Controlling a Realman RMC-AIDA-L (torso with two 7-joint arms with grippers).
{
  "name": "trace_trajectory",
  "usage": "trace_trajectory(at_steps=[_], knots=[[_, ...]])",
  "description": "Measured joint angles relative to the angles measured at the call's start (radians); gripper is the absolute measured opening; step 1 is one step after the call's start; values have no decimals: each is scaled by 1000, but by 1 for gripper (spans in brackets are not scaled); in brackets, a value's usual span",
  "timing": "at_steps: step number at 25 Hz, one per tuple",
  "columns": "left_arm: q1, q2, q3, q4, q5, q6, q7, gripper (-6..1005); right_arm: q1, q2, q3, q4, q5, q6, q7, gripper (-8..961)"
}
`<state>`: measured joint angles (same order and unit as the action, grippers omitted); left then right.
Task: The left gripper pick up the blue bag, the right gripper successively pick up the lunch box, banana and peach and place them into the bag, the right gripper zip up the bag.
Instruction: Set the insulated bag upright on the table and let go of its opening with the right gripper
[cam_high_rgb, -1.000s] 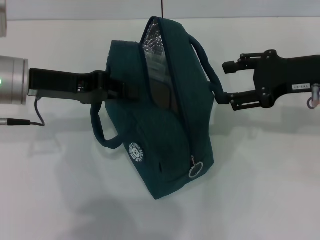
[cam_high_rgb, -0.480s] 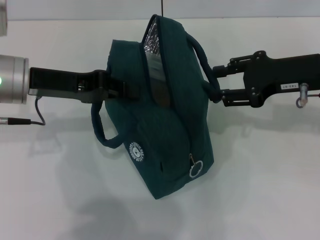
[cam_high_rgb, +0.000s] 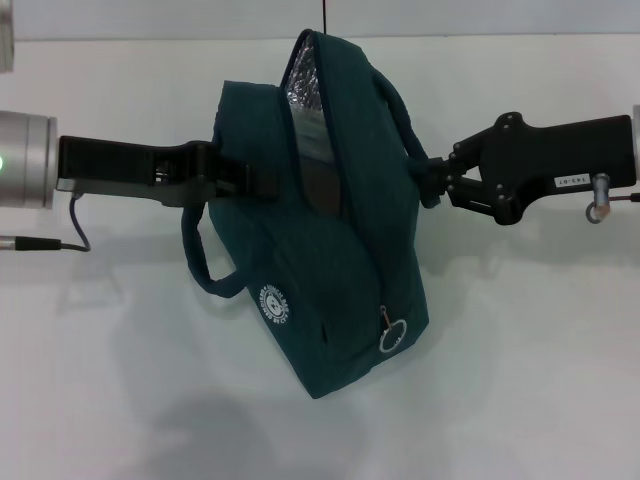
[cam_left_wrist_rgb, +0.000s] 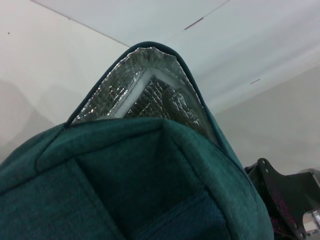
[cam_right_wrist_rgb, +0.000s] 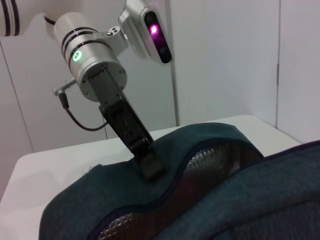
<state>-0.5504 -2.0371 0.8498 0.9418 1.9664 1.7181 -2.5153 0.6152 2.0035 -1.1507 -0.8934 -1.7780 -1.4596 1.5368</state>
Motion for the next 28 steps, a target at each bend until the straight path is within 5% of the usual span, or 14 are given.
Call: trace_trajectory(at_steps=[9, 19, 28], knots=[[5, -1, -1, 0, 0, 0, 7, 32, -28, 1, 6, -48, -1, -15, 0, 57], [-31, -4, -8, -97, 0, -40, 57, 32, -177, -5, 15, -327, -43, -90, 73, 69], [-110, -28, -8, -186, 2, -67, 105, 32, -241, 1, 167, -403, -59, -178, 75, 93]])
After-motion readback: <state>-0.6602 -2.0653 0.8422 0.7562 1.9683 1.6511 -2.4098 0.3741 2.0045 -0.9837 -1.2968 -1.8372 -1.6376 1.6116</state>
